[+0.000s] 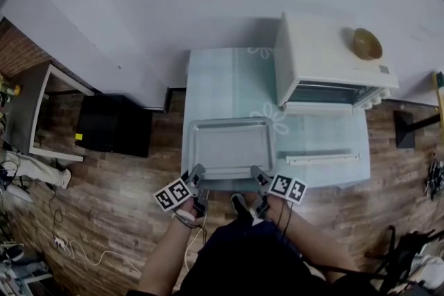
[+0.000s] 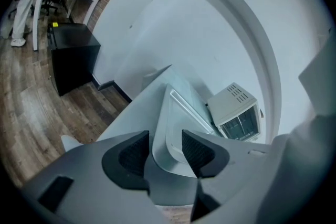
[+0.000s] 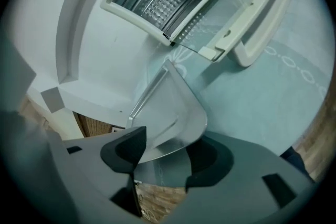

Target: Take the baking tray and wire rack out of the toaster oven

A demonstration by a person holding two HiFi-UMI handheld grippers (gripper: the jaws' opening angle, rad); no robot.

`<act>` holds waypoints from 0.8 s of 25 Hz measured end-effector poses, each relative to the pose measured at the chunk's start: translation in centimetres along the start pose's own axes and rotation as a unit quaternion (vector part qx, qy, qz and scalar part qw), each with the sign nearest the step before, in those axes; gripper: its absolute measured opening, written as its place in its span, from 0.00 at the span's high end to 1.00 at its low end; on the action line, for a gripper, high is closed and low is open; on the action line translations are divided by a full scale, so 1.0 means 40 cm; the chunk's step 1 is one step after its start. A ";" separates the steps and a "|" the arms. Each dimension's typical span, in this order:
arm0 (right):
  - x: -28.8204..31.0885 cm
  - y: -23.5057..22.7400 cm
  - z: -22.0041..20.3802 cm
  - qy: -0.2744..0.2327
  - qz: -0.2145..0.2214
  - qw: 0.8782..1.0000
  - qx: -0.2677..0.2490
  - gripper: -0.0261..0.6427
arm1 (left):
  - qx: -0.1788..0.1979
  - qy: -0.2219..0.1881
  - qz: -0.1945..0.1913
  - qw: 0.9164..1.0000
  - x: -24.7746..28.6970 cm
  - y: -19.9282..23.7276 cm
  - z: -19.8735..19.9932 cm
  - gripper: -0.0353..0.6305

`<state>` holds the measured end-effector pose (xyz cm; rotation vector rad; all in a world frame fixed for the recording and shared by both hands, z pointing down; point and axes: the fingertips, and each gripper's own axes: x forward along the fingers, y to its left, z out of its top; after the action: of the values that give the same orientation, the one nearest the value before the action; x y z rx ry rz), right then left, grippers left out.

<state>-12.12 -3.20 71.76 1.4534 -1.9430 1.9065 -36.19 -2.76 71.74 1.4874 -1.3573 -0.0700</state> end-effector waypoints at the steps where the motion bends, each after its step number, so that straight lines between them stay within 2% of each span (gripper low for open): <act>1: -0.003 0.004 -0.007 0.008 -0.007 1.000 -0.011 0.58 | 0.001 -0.001 0.012 1.000 -0.005 0.009 0.001 0.67; 4: -0.012 0.014 -0.021 0.023 -0.017 0.999 -0.024 0.54 | 0.006 -0.004 0.031 1.000 -0.016 0.025 0.004 0.64; 12: -0.067 -0.002 -0.046 0.043 -0.025 0.998 -0.030 0.52 | 0.014 -0.012 0.074 0.997 -0.060 0.042 -0.006 0.55; 16: -0.098 0.012 -0.032 0.030 -0.016 0.999 -0.037 0.54 | 0.012 -0.045 0.094 0.995 -0.102 0.060 0.012 0.55; 20: -0.129 0.051 0.042 -0.015 0.017 1.000 -0.019 0.55 | 0.058 -0.079 0.095 0.991 -0.130 0.021 0.062 0.55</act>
<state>-9.62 -2.08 66.63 1.4567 -2.0181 1.8619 -40.19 -0.29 68.30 1.4650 -1.6500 0.0126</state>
